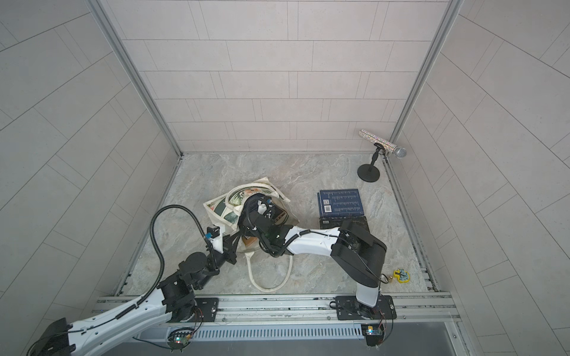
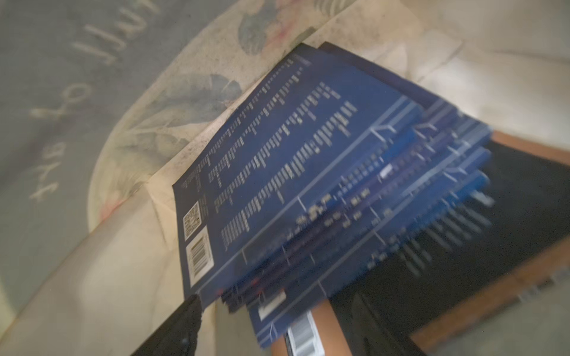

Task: Take out the books from the canvas bag
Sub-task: Pick up the book from the canvas bag.

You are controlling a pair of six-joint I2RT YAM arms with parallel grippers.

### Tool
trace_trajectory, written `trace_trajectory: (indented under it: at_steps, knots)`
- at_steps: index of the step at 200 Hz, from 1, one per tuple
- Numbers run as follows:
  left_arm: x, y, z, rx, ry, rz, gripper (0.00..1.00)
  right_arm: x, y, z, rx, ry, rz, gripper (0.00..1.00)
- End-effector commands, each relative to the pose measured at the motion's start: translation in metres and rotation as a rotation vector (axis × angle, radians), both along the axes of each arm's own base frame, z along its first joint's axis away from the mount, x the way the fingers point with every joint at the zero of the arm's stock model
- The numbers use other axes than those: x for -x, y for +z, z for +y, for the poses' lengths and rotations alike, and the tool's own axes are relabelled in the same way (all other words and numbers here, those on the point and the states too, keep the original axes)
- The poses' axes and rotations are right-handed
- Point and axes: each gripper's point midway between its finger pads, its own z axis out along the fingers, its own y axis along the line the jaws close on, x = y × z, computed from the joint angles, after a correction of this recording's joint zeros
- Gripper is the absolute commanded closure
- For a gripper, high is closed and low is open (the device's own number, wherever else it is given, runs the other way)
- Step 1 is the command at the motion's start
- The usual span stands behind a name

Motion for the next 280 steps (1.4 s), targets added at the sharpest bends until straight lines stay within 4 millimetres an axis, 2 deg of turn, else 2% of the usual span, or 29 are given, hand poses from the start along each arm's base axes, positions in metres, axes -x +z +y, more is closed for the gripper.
trace_trajectory:
  at_steps: [1,38,53,99,145,180,203,235,264,280]
  knots:
    - [0.005,0.029,-0.008,0.078,-0.053,-0.082,1.00,-0.011,-0.001,0.010,0.004,0.048,0.001,0.30]
    - [0.006,0.030,-0.014,0.074,-0.082,-0.082,1.00,-0.029,0.000,0.014,0.057,0.046,-0.023,0.35]
    - [0.007,0.029,-0.015,0.069,-0.091,-0.079,1.00,-0.036,-0.003,0.015,0.051,0.045,-0.017,0.42]
    - [0.008,0.031,-0.017,0.074,-0.104,-0.084,1.00,-0.053,0.013,0.019,0.026,0.047,-0.067,0.50]
    - [0.010,0.031,-0.019,0.074,-0.119,-0.087,1.00,-0.070,0.042,0.024,-0.022,0.062,-0.136,0.51]
    - [0.011,0.032,-0.021,0.073,-0.130,-0.088,1.00,-0.084,0.048,0.031,-0.096,0.081,-0.126,0.50]
    - [0.011,0.033,-0.021,0.074,-0.135,-0.091,1.00,-0.088,0.046,0.028,-0.086,0.068,-0.113,0.50]
    - [0.011,0.032,-0.021,0.071,-0.134,-0.090,1.00,-0.096,0.018,0.011,-0.056,-0.012,-0.020,0.47]
    - [0.011,0.032,-0.021,0.068,-0.133,-0.090,1.00,-0.099,0.007,0.006,-0.028,-0.038,-0.006,0.53]
    - [0.010,0.031,-0.020,0.066,-0.125,-0.088,1.00,-0.101,0.007,0.006,-0.019,-0.036,-0.020,0.64]
